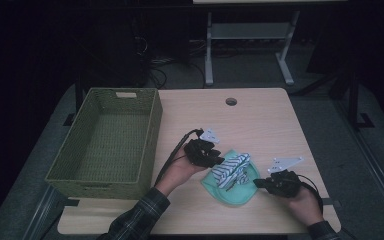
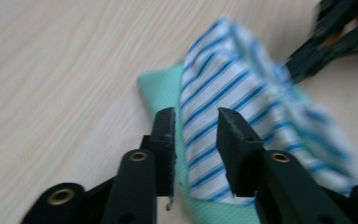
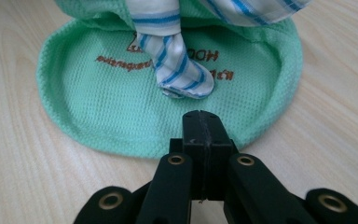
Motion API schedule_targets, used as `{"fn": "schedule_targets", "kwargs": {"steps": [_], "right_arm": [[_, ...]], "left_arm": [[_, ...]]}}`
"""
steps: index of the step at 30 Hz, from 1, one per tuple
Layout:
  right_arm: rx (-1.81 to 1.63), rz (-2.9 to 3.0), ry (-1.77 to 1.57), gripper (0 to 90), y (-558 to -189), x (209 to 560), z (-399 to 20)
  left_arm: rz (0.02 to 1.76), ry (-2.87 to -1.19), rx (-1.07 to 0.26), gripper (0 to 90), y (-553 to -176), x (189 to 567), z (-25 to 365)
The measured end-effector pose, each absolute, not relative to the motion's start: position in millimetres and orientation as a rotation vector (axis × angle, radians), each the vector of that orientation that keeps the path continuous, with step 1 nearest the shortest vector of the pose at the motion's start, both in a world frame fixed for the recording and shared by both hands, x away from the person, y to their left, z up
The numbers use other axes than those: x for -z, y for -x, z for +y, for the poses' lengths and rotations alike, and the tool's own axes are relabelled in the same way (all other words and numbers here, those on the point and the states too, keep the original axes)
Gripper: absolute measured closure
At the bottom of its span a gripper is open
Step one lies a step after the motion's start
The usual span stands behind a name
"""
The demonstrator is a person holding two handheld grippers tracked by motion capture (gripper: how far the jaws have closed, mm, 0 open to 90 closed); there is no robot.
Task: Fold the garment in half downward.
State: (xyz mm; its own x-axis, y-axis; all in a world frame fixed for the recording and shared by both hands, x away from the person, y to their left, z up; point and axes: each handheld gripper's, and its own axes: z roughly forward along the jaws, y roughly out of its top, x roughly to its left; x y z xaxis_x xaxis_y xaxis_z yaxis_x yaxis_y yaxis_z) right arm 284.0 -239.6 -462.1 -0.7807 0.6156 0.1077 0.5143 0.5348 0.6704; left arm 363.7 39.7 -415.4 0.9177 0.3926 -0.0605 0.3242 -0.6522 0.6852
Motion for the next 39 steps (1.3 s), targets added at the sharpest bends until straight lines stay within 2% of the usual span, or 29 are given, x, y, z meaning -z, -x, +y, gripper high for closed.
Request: {"fn": "schedule_targets", "kwargs": {"steps": [6, 26, 34, 39], "right_arm": [[-1.057, 2.641, -0.977, 89.7, -282, 466, -240], [-1.081, 2.640, -0.984, 89.8, -283, 467, -240], [-1.075, 2.642, -0.986, 89.8, -283, 467, -240], [-1.065, 2.612, -0.994, 89.7, -285, 463, -247]], "left_arm": [[0.533, -2.384, -0.097, 83.8, -371, 436, 35], [0.302, -2.388, 0.047, 86.0, -329, 439, -20], [0.284, -2.421, 0.027, 85.2, -323, 451, -29], [0.279, -2.412, 0.010, 81.0, -319, 446, -29]]}}
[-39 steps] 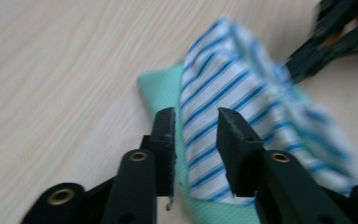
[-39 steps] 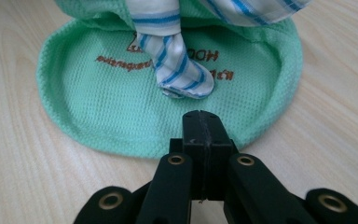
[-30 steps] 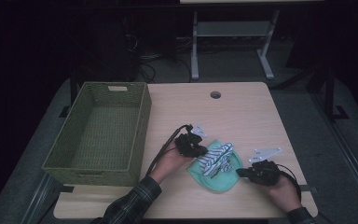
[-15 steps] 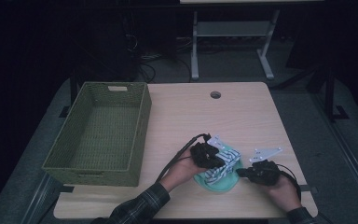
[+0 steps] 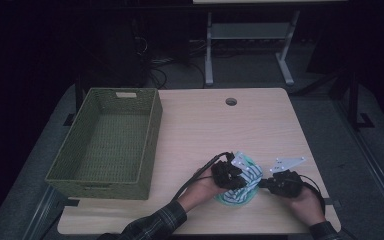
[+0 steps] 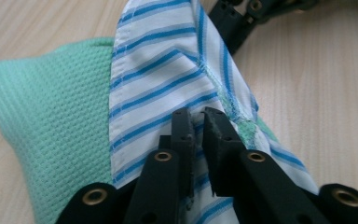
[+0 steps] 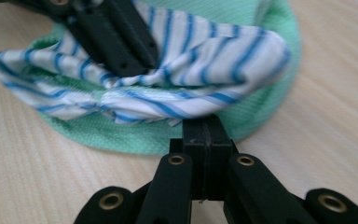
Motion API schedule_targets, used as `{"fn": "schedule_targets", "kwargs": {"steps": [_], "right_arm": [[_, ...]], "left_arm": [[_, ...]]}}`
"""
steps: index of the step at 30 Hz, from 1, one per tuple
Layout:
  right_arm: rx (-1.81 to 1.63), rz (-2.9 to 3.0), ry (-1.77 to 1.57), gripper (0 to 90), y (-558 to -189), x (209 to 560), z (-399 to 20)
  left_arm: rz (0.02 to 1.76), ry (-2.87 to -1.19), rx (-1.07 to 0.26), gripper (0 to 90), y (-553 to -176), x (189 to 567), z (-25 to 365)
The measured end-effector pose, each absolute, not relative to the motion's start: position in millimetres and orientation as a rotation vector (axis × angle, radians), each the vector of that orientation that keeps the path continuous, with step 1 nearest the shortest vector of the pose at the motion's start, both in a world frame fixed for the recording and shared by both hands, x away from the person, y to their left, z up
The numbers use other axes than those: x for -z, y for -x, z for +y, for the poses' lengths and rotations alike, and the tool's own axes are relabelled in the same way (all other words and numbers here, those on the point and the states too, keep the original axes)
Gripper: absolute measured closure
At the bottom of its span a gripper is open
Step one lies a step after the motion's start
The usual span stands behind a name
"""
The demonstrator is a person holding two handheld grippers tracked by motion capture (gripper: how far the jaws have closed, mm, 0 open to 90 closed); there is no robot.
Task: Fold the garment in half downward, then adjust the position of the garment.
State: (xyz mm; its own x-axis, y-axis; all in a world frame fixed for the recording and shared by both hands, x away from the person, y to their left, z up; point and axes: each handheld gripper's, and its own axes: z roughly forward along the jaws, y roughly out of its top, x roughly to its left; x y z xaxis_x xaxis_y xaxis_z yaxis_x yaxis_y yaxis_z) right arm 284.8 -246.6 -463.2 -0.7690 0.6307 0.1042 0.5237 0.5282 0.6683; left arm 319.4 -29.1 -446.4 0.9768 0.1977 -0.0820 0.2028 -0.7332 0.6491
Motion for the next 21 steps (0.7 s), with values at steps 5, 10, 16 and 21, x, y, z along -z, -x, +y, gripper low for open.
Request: {"fn": "schedule_targets", "kwargs": {"steps": [5, 10, 16, 21], "right_arm": [[-1.092, 2.553, -1.011, 89.7, -291, 454, -257], [-1.104, 2.516, -1.014, 89.8, -304, 448, -261], [-1.133, 2.495, -0.991, 89.8, -316, 439, -255], [-1.168, 2.471, -0.982, 89.8, -331, 431, -249]], "left_arm": [[0.295, -2.381, -0.005, 80.0, -319, 432, -17], [0.339, -2.353, -0.046, 79.6, -321, 416, 3], [0.398, -2.356, -0.090, 79.6, -326, 413, 27], [0.439, -2.374, -0.103, 79.6, -328, 419, 38]]}}
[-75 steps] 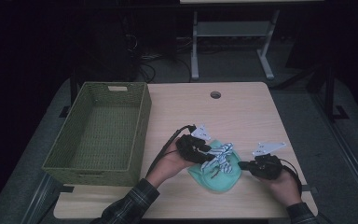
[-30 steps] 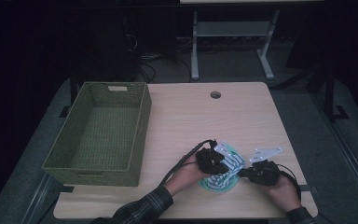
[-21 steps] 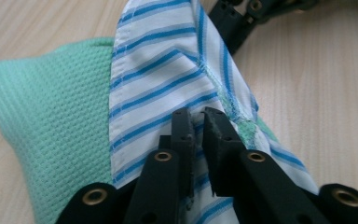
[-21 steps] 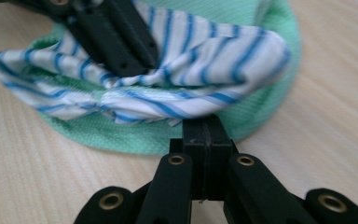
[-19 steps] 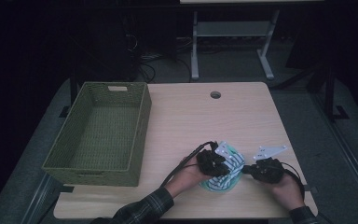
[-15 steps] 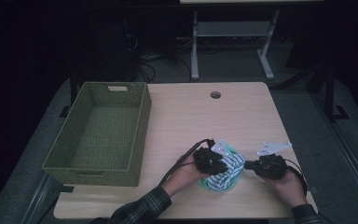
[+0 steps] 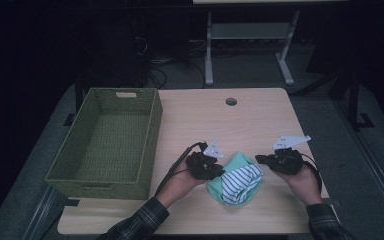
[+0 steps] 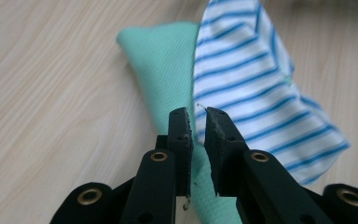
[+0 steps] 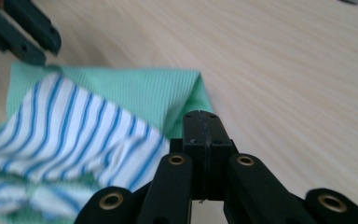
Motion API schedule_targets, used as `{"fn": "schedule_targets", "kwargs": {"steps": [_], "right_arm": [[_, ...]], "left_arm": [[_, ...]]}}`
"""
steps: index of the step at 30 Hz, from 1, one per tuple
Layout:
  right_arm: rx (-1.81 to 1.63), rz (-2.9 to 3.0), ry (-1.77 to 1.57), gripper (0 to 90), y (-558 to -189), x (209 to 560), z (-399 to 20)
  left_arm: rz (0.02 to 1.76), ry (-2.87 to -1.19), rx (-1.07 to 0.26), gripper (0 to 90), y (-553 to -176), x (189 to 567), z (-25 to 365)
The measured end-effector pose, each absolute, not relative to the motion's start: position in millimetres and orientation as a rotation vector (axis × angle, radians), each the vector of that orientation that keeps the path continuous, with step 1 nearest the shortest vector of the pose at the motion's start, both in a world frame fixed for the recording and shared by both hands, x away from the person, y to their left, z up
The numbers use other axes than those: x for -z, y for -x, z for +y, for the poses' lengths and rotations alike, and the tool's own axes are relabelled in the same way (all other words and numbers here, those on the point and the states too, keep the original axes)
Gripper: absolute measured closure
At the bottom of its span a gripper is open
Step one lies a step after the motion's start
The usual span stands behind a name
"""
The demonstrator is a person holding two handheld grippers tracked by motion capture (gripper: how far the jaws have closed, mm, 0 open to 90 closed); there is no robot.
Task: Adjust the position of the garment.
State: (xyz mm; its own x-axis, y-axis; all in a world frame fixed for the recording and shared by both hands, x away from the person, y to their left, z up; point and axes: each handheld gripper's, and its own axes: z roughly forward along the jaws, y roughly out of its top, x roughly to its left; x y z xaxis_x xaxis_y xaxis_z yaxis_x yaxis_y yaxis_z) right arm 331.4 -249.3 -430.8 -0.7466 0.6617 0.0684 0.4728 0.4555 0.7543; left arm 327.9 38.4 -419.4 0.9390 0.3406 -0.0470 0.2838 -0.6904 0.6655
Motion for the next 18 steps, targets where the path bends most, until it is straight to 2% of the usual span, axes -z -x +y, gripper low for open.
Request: {"fn": "schedule_targets", "kwargs": {"steps": [11, 18], "right_arm": [[-1.240, 2.541, -0.868, 89.8, -350, 428, -197], [-1.139, 2.605, -0.872, 89.8, -356, 448, -182]], "left_arm": [[0.439, -2.405, -0.094, 79.3, -325, 429, 39], [0.434, -2.421, -0.082, 79.6, -318, 436, 37]]}}
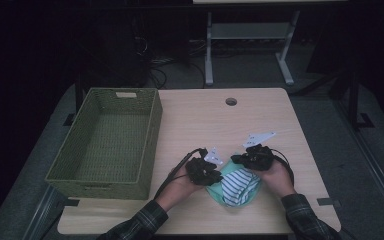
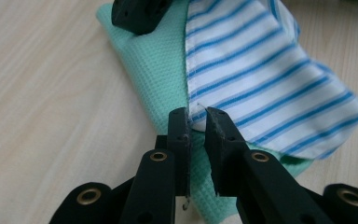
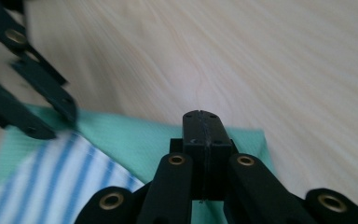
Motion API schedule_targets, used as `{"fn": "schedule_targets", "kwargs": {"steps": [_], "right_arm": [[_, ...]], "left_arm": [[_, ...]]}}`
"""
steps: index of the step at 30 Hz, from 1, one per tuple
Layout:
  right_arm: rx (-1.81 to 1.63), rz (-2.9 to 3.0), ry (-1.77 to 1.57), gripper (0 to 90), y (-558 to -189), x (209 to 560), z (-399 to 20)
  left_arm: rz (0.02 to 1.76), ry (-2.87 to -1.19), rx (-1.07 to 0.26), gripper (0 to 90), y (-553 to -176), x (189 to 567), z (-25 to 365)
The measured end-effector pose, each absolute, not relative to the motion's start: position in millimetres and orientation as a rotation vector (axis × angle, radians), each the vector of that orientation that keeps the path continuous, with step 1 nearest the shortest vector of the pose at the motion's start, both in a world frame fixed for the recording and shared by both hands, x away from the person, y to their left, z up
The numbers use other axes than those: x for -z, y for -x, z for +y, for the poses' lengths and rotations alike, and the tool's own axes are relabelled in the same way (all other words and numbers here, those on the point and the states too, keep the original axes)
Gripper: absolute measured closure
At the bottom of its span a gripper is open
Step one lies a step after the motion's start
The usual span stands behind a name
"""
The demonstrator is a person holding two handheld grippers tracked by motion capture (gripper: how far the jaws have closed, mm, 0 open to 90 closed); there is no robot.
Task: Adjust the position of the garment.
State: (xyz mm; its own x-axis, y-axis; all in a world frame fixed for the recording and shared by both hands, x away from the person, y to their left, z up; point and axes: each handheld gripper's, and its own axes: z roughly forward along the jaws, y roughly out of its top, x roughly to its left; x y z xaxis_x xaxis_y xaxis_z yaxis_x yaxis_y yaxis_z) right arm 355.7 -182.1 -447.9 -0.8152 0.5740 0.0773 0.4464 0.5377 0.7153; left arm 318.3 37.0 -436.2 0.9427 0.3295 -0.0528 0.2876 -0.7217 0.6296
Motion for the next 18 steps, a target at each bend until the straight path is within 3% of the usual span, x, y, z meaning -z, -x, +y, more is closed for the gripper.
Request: {"fn": "schedule_targets", "kwargs": {"steps": [9, 18], "right_arm": [[-1.071, 2.635, -0.883, 90.0, -358, 465, -180], [-1.128, 2.577, -0.907, 89.8, -360, 455, -191]], "left_arm": [[0.382, -2.499, -0.104, 80.0, -309, 447, 32], [0.416, -2.434, -0.114, 79.2, -309, 430, 43]]}}
